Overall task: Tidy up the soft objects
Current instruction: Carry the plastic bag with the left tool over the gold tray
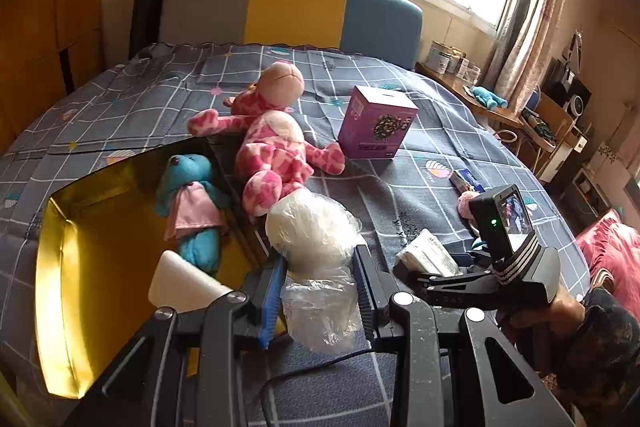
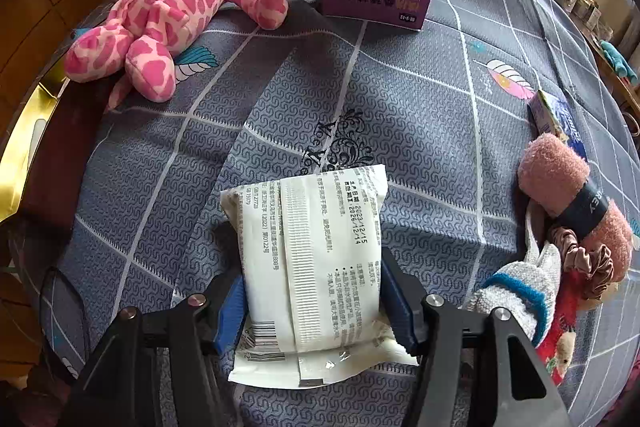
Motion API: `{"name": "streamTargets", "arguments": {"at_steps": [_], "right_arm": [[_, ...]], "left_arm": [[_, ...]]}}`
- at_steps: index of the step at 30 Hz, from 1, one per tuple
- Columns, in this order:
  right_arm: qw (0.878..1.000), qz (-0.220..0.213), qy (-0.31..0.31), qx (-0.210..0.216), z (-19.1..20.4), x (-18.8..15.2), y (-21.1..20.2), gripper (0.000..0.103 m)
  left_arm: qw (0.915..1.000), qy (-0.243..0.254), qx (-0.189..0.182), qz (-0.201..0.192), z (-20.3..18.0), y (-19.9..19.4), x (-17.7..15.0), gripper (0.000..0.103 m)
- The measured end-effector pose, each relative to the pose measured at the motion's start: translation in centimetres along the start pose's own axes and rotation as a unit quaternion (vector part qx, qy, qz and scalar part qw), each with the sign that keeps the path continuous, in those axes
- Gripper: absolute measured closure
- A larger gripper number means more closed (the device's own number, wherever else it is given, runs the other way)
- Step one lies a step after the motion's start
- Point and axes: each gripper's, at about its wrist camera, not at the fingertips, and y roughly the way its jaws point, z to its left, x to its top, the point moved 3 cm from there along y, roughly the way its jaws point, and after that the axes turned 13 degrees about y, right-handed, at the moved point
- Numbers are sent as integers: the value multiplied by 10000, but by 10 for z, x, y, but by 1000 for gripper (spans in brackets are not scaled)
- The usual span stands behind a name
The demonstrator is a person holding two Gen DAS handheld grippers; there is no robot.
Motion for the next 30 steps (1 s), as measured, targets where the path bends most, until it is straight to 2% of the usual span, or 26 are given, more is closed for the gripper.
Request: {"name": "streamTargets", "arguments": {"at_steps": [20, 25, 30], "right_arm": [[9993, -351, 79, 123, -6, -16, 0, 42], [9992, -363, 65, 122, -5, -18, -2, 42], [9992, -384, 48, 117, -5, -19, -4, 42]], "left_arm": [[9984, -348, 446, -16, 43, -19, -21, 69], [9936, -961, 598, -1, 91, -20, -22, 69], [9829, -1636, 816, 210, 152, -6, -27, 69]]}}
